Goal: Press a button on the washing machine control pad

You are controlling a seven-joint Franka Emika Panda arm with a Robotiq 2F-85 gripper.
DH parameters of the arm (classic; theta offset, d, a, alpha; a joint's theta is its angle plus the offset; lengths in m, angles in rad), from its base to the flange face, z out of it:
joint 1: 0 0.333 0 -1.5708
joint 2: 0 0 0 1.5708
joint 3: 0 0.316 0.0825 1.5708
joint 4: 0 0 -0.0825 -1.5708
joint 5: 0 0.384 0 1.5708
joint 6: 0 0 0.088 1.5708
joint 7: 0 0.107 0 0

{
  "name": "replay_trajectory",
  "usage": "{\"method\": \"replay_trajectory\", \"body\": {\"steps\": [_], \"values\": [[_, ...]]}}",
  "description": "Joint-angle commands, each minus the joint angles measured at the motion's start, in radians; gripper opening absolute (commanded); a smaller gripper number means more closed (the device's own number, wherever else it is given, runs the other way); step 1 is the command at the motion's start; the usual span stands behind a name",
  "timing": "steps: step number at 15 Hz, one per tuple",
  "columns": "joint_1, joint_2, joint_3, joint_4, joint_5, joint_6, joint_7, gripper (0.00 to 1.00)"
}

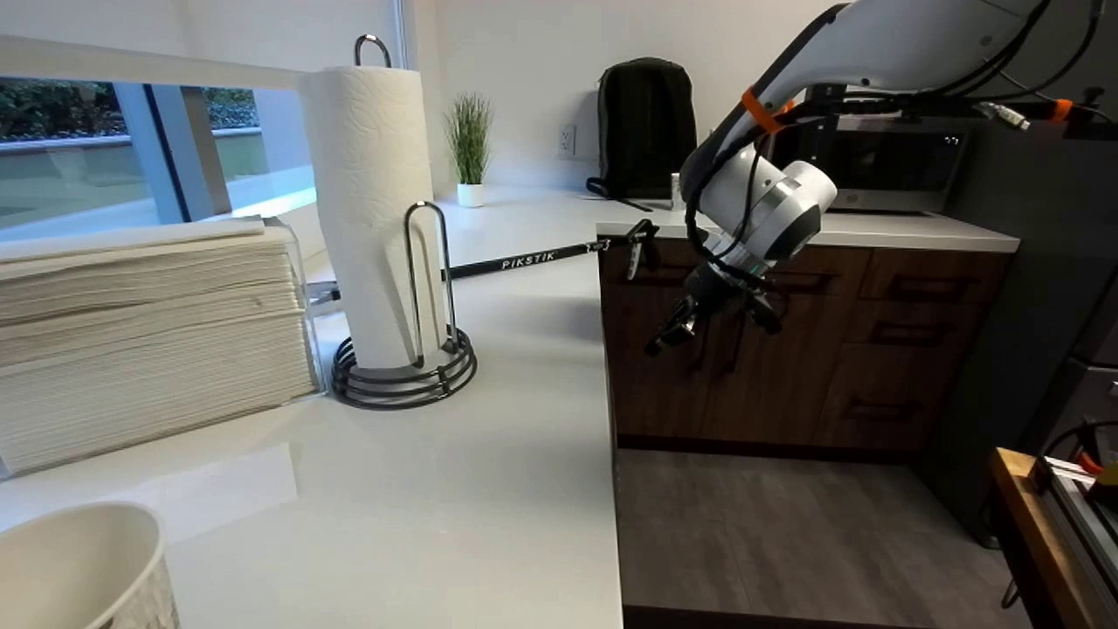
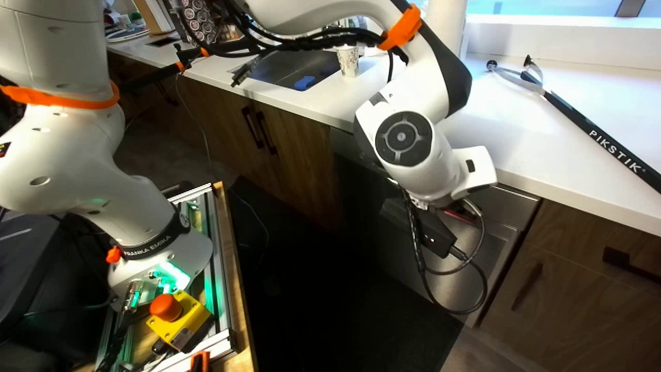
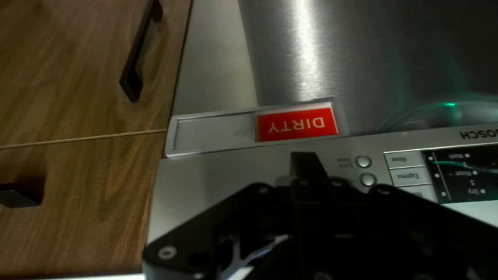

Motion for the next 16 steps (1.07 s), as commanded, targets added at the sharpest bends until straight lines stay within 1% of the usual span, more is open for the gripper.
{"method": "replay_trajectory", "body": {"steps": [1,2,3,4,5,6,9,10,12,13,15,16], "values": [[0.129,-0.083,-0.068,-0.121,-0.161,0.15,0.27,0.32],[0.174,-0.092,-0.109,-0.152,-0.211,0.152,0.349,0.4],[0.232,-0.096,-0.169,-0.177,-0.261,0.136,0.423,0.47],[0.311,-0.096,-0.252,-0.195,-0.315,0.1,0.499,0.56],[0.388,-0.086,-0.341,-0.204,-0.365,0.06,0.574,0.62],[0.444,-0.07,-0.411,-0.205,-0.423,0.022,0.647,0.69],[0.613,-0.024,-0.647,-0.17,-0.589,-0.156,0.871,0.93],[0.666,-0.012,-0.727,-0.145,-0.645,-0.239,0.946,0.99],[0.774,-0.019,-0.882,-0.11,-0.763,-0.409,1.088,1.0],[0.806,-0.027,-0.931,-0.084,-0.829,-0.49,1.156,1.0],[0.875,-0.076,-1.0,-0.022,-1.007,-0.66,1.295,1.0],[0.909,-0.094,-1.02,0.018,-1.083,-0.747,1.366,1.0]]}}
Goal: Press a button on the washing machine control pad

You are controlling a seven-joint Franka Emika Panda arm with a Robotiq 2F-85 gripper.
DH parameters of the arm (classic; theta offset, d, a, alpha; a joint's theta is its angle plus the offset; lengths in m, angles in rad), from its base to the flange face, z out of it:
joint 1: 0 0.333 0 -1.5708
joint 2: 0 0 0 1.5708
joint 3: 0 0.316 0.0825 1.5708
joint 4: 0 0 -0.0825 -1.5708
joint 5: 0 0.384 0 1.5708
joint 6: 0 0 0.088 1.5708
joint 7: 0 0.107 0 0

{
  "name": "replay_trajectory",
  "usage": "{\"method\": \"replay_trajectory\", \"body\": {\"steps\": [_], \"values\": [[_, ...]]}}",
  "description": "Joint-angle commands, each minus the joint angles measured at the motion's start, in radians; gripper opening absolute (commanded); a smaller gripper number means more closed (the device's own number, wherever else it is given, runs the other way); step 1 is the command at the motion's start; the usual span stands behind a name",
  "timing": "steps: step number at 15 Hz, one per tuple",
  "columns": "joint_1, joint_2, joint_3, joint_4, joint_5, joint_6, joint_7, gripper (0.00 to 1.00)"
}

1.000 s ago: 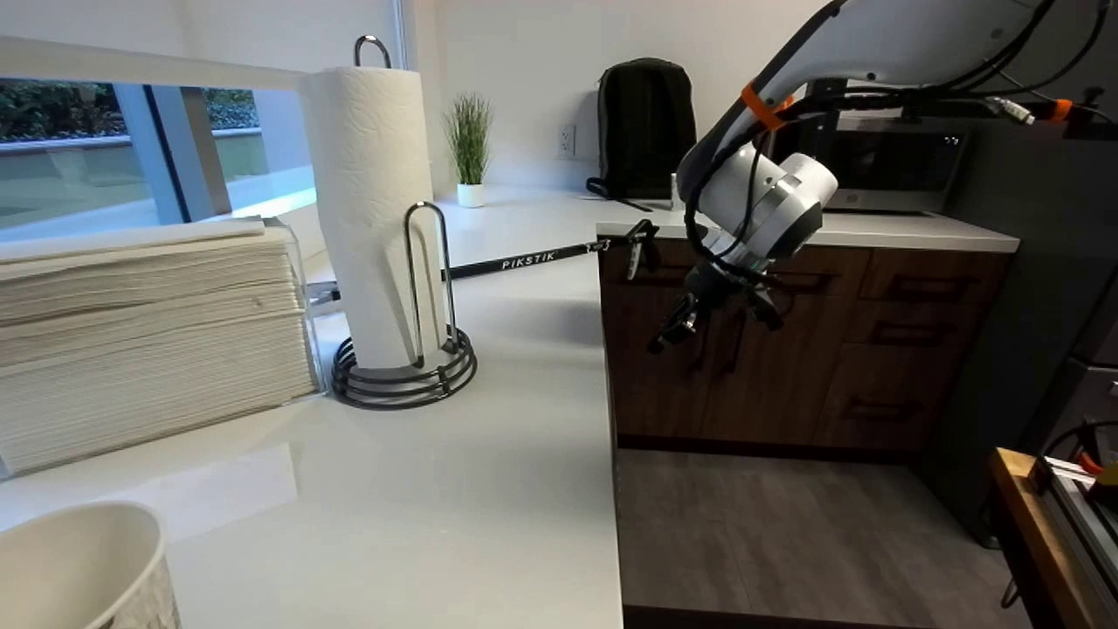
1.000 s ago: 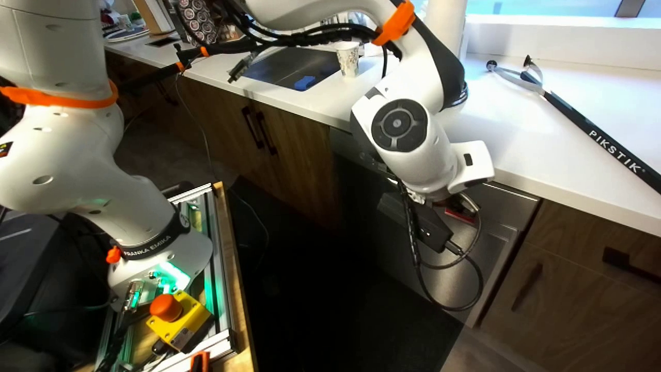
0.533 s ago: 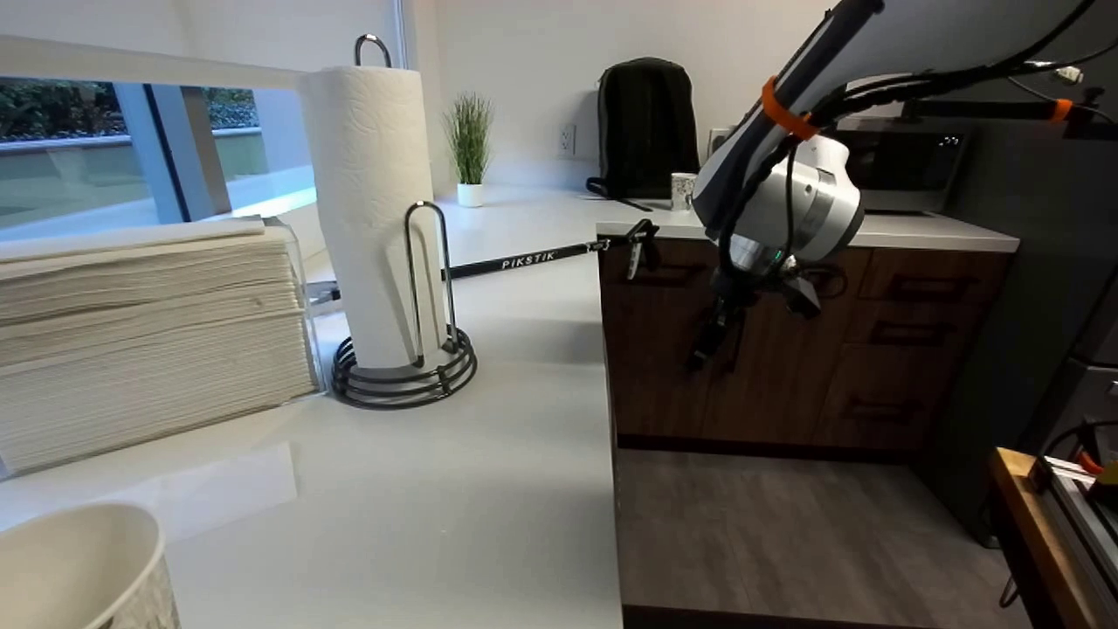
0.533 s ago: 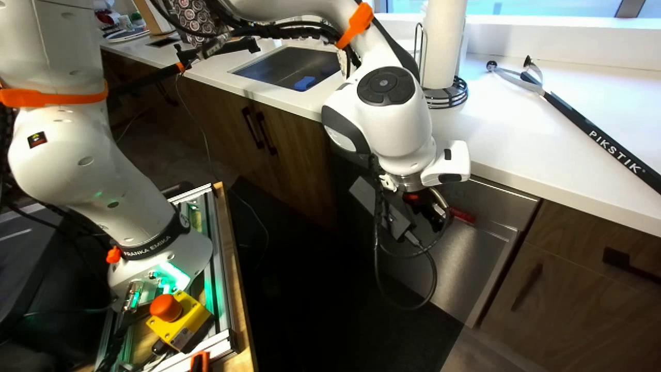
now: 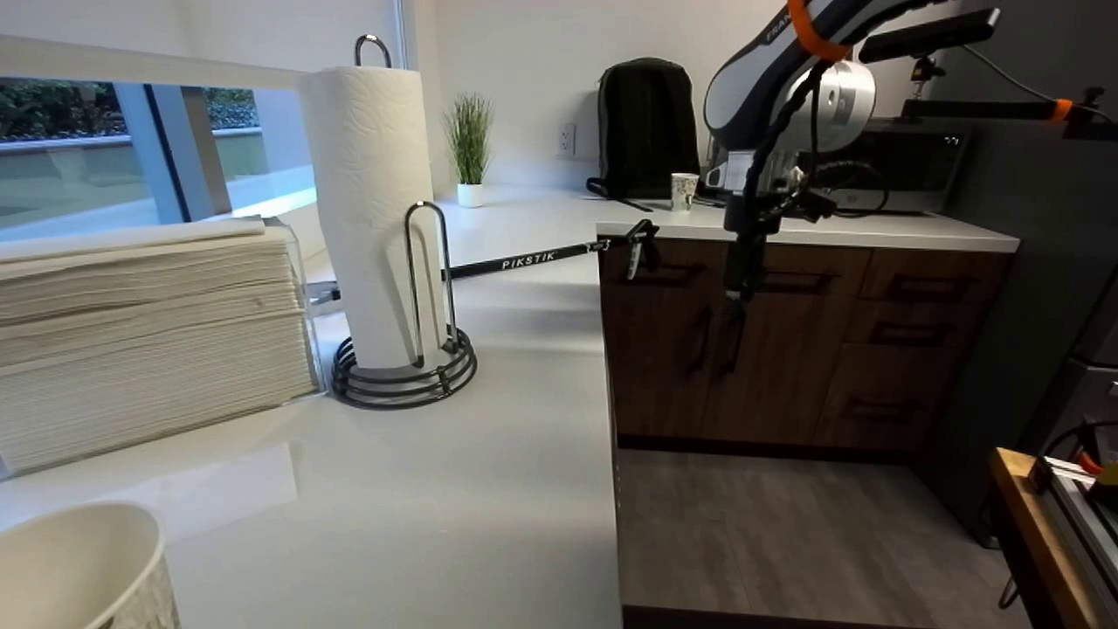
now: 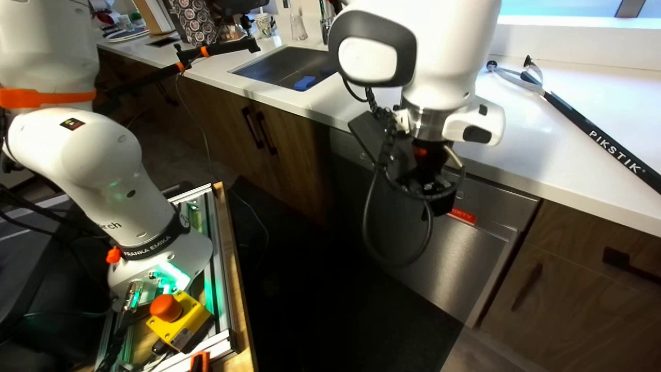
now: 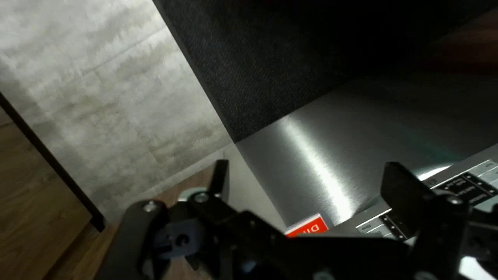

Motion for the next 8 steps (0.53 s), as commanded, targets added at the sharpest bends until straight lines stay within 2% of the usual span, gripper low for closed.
{"method": "replay_trajectory", "body": {"steps": [1,3,4,6,8], "values": [[0.13,-0.052,-0.093,0.127,-0.229,-0.279,0.245,1.0],[0.198,-0.063,-0.125,0.203,-0.237,-0.421,0.313,1.0],[0.02,-0.212,0.078,0.147,-0.356,-0.264,0.353,1.0],[0.076,-0.218,0.061,0.199,-0.366,-0.339,0.406,1.0],[0.085,-0.217,0.059,0.204,-0.37,-0.346,0.416,1.0]]}}
